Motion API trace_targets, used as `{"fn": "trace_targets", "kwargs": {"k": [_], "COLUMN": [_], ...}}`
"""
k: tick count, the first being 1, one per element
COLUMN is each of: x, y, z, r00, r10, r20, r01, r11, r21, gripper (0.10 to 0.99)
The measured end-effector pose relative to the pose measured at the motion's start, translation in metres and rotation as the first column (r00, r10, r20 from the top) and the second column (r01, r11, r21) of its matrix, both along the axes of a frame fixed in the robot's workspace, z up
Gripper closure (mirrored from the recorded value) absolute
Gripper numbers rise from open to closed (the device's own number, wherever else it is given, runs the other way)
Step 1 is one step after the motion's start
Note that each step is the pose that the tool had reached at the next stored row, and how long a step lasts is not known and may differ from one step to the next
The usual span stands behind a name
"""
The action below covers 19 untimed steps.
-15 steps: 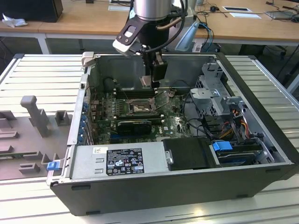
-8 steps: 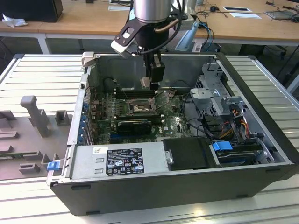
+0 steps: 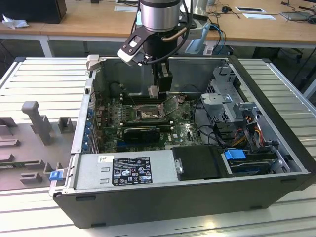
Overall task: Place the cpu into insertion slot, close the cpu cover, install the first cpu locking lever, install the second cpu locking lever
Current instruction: 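Place the cpu into insertion slot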
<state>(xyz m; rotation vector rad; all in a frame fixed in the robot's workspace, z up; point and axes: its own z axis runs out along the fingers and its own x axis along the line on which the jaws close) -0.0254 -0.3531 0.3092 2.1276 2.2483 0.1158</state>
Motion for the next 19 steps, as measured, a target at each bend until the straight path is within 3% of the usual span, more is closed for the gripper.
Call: {"fn": "trace_targets", "kwargs": {"k": [2, 4, 8, 14, 19], "x": [0.0, 0.0, 0.0, 0.0, -0.002], "y": [0.0, 0.0003, 0.0007, 0.0007, 0.0025], "z": [-0.0024, -0.0055, -0.0126, -0.0147, -0.0216], "r00": [0.9993, 0.9993, 0.9993, 0.9993, 1.0], "r10": [-0.037, -0.038, -0.038, -0.036, -0.002], "r20": [0.0, 0.0, 0.0, -0.0006, -0.0006], "r01": [0.037, 0.038, 0.038, 0.036, 0.002], "r11": [0.9993, 0.9993, 0.9993, 0.9993, 1.0], "r21": [-0.001, -0.001, -0.001, -0.001, 0.0], "gripper": [0.545, 0.545, 0.545, 0.545, 0.545]}}
